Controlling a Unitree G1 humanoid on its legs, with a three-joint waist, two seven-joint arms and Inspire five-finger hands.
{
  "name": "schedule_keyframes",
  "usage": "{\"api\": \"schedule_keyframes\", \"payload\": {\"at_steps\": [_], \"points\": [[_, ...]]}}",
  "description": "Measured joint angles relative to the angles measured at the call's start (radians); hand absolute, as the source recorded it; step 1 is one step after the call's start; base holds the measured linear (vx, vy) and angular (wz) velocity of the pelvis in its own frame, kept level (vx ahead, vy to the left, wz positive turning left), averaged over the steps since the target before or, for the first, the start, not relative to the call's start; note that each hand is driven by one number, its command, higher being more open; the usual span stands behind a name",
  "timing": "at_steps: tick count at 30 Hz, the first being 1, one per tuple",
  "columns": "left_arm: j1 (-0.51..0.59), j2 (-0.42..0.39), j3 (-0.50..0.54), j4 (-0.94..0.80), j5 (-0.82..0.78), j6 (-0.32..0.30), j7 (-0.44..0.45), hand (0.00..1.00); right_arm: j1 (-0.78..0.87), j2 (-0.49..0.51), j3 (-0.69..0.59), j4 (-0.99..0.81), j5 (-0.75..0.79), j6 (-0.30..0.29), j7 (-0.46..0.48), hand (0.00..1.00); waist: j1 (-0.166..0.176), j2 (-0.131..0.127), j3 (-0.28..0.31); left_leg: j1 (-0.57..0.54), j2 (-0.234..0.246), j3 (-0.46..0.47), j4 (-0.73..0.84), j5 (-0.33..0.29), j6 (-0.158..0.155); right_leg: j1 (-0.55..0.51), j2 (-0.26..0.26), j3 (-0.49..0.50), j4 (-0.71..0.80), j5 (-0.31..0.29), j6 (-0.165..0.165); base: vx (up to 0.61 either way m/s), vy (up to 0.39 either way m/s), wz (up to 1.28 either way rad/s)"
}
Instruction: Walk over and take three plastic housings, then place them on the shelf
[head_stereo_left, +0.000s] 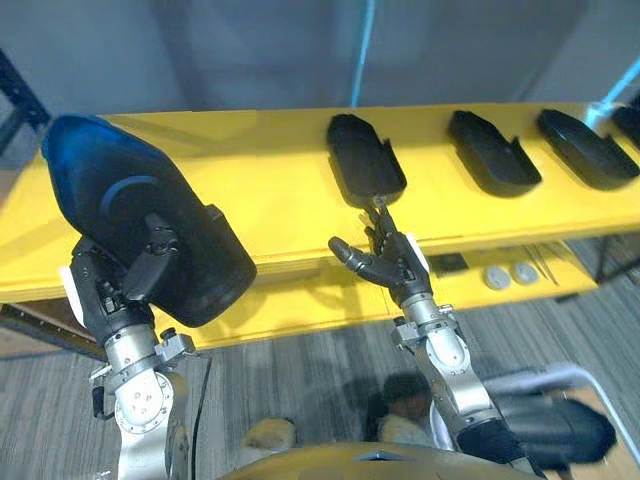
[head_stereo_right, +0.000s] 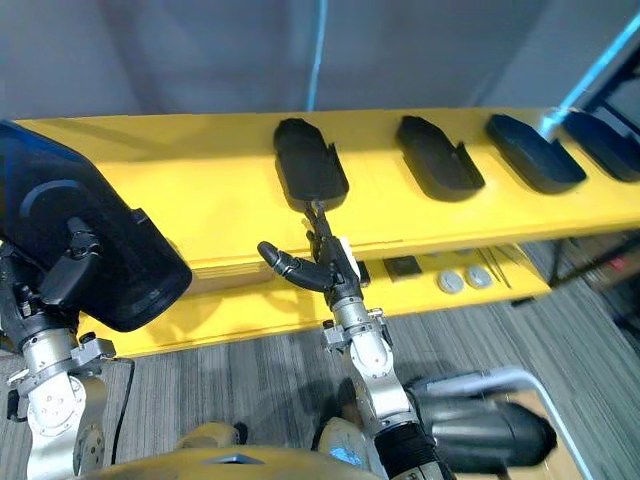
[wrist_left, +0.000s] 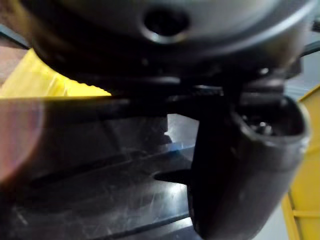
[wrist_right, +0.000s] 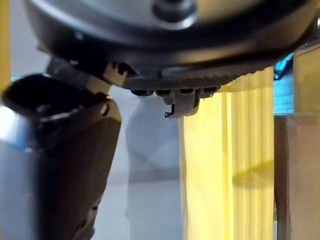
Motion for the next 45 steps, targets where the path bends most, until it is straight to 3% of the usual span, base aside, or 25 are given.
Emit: {"api": "schedule_keyframes", "payload": {"at_steps": [2,5,6,8,9,10,11,12,18,22,24,25,27,29,32,34,36,37,38,40,41,43,44,45], "points": [[0.021,-0.003,-0.007,0.001,0.0,0.003,-0.006,0.0,0.002,-0.017,0.013,-0.002,0.0,0.0,-0.002,1.0,-0.011,0.037,-0.004,-0.009,0.046,0.005,0.011,-0.021,-0.011,0.035,0.041,-0.028,-0.058,0.013,-0.012,0.14,-0.168,0.05],[0.006,-0.003,-0.025,0.001,-0.038,0.002,-0.041,0.0,0.018,-0.012,0.014,-0.022,0.008,0.0,-0.012,1.0,-0.018,0.038,-0.007,-0.003,0.08,0.022,-0.013,-0.018,-0.018,0.071,0.075,-0.05,-0.125,0.036,-0.031,0.08,-0.11,0.14],[0.005,-0.003,-0.046,0.003,-0.048,0.002,-0.055,0.0,0.032,-0.006,0.011,-0.033,0.007,0.0,-0.016,1.0,-0.035,0.034,-0.008,-0.005,0.097,0.068,-0.024,-0.008,-0.021,0.085,0.074,-0.066,-0.146,0.042,-0.032,0.03,-0.032,0.47],[-0.006,0.002,-0.075,0.018,-0.049,0.001,-0.091,0.0,0.085,0.014,-0.006,-0.073,0.007,0.004,-0.033,1.0,-0.07,0.027,-0.013,-0.009,0.157,0.263,-0.05,-0.006,0.021,0.106,0.054,-0.126,-0.157,0.042,-0.032,0.02,-0.008,0.85],[-0.031,0.005,-0.099,0.037,-0.056,-0.003,-0.125,0.0,0.128,0.025,-0.023,-0.113,0.003,0.012,-0.05,1.0,-0.098,0.02,-0.02,-0.008,0.205,0.422,-0.079,0.002,0.022,0.107,0.03,-0.174,-0.157,0.042,-0.033,0.01,0.02,1.0],[-0.053,0.005,-0.118,0.051,-0.06,-0.004,-0.137,0.0,0.143,0.025,-0.036,-0.131,-0.003,0.012,-0.058,1.0,-0.107,0.019,-0.019,-0.009,0.22,0.482,-0.091,0.023,0.021,0.107,0.02,-0.194,-0.157,0.042,-0.033,0.01,0.088,1.08],[-0.091,0.005,-0.15,0.075,-0.075,-0.005,-0.154,0.0,0.146,0.021,-0.054,-0.138,-0.026,0.011,-0.074,1.0,-0.117,0.028,-0.018,-0.007,0.224,0.516,-0.118,0.11,-0.028,0.107,0.013,-0.206,-0.157,0.042,-0.032,0.0,0.115,0.56],[-0.112,0.008,-0.172,0.093,-0.076,-0.005,-0.167,0.0,0.145,0.019,-0.069,-0.136,-0.043,0.011,-0.087,1.0,-0.116,0.027,-0.018,0.012,0.207,0.512,-0.148,0.13,-0.068,0.109,0.002,-0.2,-0.157,0.045,-0.027,-0.01,0.163,0.31],[-0.118,0.041,-0.184,0.099,-0.093,-0.008,-0.173,0.0,0.147,0.063,-0.067,-0.134,-0.042,-0.04,-0.107,1.0,-0.118,0.02,-0.021,0.058,0.168,0.554,-0.185,0.138,-0.055,0.12,-0.025,-0.146,-0.178,0.057,-0.009,-0.02,0.086,-0.15],[-0.117,0.031,-0.201,0.099,-0.169,-0.008,-0.176,0.0,0.15,0.055,-0.068,-0.134,-0.045,-0.051,-0.117,1.0,-0.122,0.046,-0.023,0.044,0.185,0.565,-0.138,0.112,-0.055,0.12,-0.012,-0.127,-0.19,0.051,0.001,-0.01,-0.014,-0.17],[-0.115,0.026,-0.218,0.101,-0.204,-0.007,-0.176,0.0,0.151,0.043,-0.066,-0.133,-0.042,-0.051,-0.115,1.0,-0.12,0.068,-0.01,0.03,0.214,0.573,-0.042,0.083,-0.052,0.129,0.003,-0.103,-0.18,0.028,0.001,0.0,-0.014,-0.23],[-0.115,0.024,-0.227,0.111,-0.242,-0.006,-0.176,0.0,0.154,0.042,-0.065,-0.128,-0.04,-0.051,-0.103,1.0,-0.125,0.074,0.0,-0.057,0.247,0.535,0.169,0.077,-0.036,0.142,0.004,-0.101,-0.168,0.018,-0.003,0.0,-0.033,-0.19],[-0.113,0.004,-0.225,0.132,-0.255,-0.005,-0.175,0.0,0.158,0.019,-0.064,-0.127,-0.043,-0.064,-0.077,1.0,-0.121,0.107,0.021,-0.111,0.288,0.489,0.364,0.104,-0.007,0.191,0.018,-0.079,-0.173,0.014,-0.012,0.03,-0.011,-0.33],[-0.112,0.003,-0.227,0.164,-0.265,-0.004,-0.179,0.0,0.168,0.008,-0.059,-0.126,-0.043,-0.079,-0.056,1.0,-0.126,0.103,0.02,-0.111,0.288,0.48,0.375,0.109,0.004,0.209,0.0,-0.079,-0.181,0.003,-0.009,0.05,0.032,-0.1],[-0.116,0.003,-0.232,0.17,-0.273,-0.004,-0.223,0.0,0.157,0.005,-0.083,-0.135,-0.04,-0.095,-0.055,1.0,-0.156,0.107,0.019,-0.109,0.291,0.472,0.164,0.074,-0.013,0.207,-0.029,-0.081,-0.189,-0.003,-0.004,0.06,0.051,0.12],[-0.116,0.003,-0.237,0.176,-0.276,-0.004,-0.256,0.0,0.157,0.0,-0.088,-0.135,-0.039,-0.095,-0.057,1.0,-0.159,0.108,0.018,-0.089,0.288,0.465,0.011,0.097,-0.035,0.207,-0.057,-0.083,-0.17,-0.015,0.017,0.09,0.179,-0.01],[-0.117,0.003,-0.247,0.18,-0.288,-0.004,-0.287,0.0,0.155,-0.025,-0.086,-0.137,-0.035,-0.096,-0.058,1.0,-0.162,0.147,-0.006,-0.071,0.283,0.463,-0.102,0.186,-0.031,0.198,-0.075,-0.075,-0.126,-0.039,0.069,0.13,0.315,-0.09],[-0.118,0.008,-0.246,0.18,-0.289,-0.004,-0.294,0.0,0.15,-0.03,-0.084,-0.131,-0.035,-0.096,-0.059,1.0,-0.158,0.155,-0.012,-0.068,0.274,0.453,-0.104,0.235,-0.091,0.192,-0.087,-0.062,-0.111,-0.045,0.085,0.14,0.31,-0.21],[-0.121,0.029,-0.241,0.182,-0.294,-0.003,-0.301,0.0,0.14,-0.023,-0.071,-0.118,-0.036,-0.095,-0.071,1.0,-0.154,0.129,-0.017,-0.053,0.228,0.468,-0.094,0.226,-0.091,0.186,-0.125,-0.047,-0.099,-0.048,0.101,0.13,0.283,-0.11],[-0.152,0.09,-0.219,0.182,-0.32,0.011,-0.318,0.0,0.119,0.003,-0.034,-0.117,-0.038,-0.097,-0.117,1.0,-0.157,0.071,-0.02,-0.05,0.141,0.499,-0.092,0.201,-0.051,0.18,-0.221,-0.04,-0.101,-0.028,0.119,0.16,0.352,-0.04],[-0.159,0.098,-0.205,0.182,-0.32,0.023,-0.319,0.0,0.114,0.01,-0.026,-0.117,-0.038,-0.097,-0.121,1.0,-0.152,0.067,-0.019,-0.044,0.13,0.511,-0.093,0.196,-0.042,0.176,-0.234,-0.048,-0.1,-0.01,0.12,0.08,0.231,-0.39],[-0.164,0.1,-0.12,0.176,-0.328,0.069,-0.321,0.0,0.092,0.052,0.017,-0.107,-0.04,-0.096,-0.118,1.0,-0.136,0.08,-0.018,0.006,0.126,0.578,-0.113,0.178,-0.024,0.167,-0.238,-0.138,-0.108,0.074,0.071,0.04,0.19,-0.76],[-0.165,0.1,-0.103,0.174,-0.328,0.076,-0.32,0.0,0.087,0.058,0.026,-0.106,-0.041,-0.096,-0.115,1.0,-0.136,0.08,-0.019,0.017,0.127,0.593,-0.124,0.176,-0.021,0.167,-0.234,-0.158,-0.11,0.08,0.064,0.02,0.146,-0.69],[-0.175,0.11,-0.068,0.164,-0.333,0.101,-0.319,0.0,0.084,0.064,0.036,-0.106,-0.044,-0.097,-0.103,1.0,-0.147,0.089,-0.017,0.023,0.14,0.606,-0.131,0.171,-0.015,0.161,-0.199,-0.155,-0.11,0.059,0.061,0.01,0.03,-0.35]]}}
